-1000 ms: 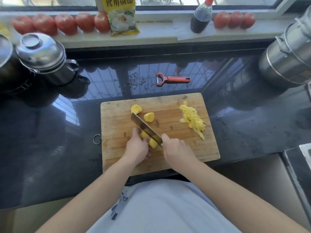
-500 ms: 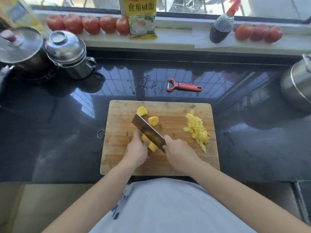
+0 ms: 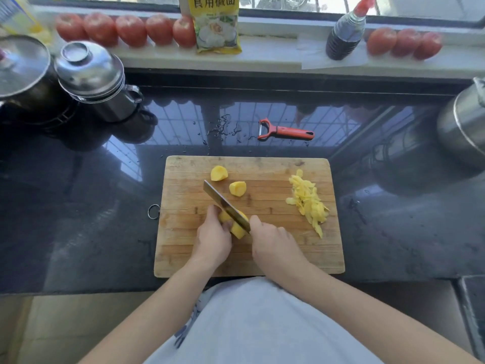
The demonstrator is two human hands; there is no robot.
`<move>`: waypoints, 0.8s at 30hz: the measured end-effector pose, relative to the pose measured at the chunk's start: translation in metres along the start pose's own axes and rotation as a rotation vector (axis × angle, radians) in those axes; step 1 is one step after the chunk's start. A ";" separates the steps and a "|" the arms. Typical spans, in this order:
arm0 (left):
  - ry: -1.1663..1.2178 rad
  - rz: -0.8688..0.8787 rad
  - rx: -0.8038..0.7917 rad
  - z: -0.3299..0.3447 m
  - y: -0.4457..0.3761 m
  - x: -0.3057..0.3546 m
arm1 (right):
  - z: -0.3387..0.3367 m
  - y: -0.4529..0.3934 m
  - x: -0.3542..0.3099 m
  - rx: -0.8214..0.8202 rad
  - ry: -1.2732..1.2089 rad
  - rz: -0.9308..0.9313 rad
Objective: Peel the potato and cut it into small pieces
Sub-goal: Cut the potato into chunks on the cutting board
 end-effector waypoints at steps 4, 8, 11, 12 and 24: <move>-0.021 -0.003 -0.011 0.000 -0.001 0.002 | -0.011 -0.011 0.014 -0.048 -0.092 0.010; -0.026 0.003 -0.008 0.000 0.000 0.003 | -0.020 -0.021 0.024 -0.120 -0.186 0.053; -0.024 -0.005 -0.005 0.000 0.003 0.003 | -0.026 -0.032 0.034 -0.176 -0.240 0.070; -0.025 -0.009 -0.004 0.000 0.003 0.003 | -0.028 -0.036 0.036 -0.192 -0.253 0.066; 0.003 -0.006 0.057 -0.006 0.011 0.000 | -0.023 -0.007 0.024 -0.028 -0.107 -0.066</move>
Point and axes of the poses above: each hand's wrist, its own y-axis away from the middle knuckle, its own z-axis out of the palm, x = y × z, the point moved 7 cm from there along -y, towards the middle knuckle, and after that the axes turned 11 degrees about -y, right-handed, at the moved point
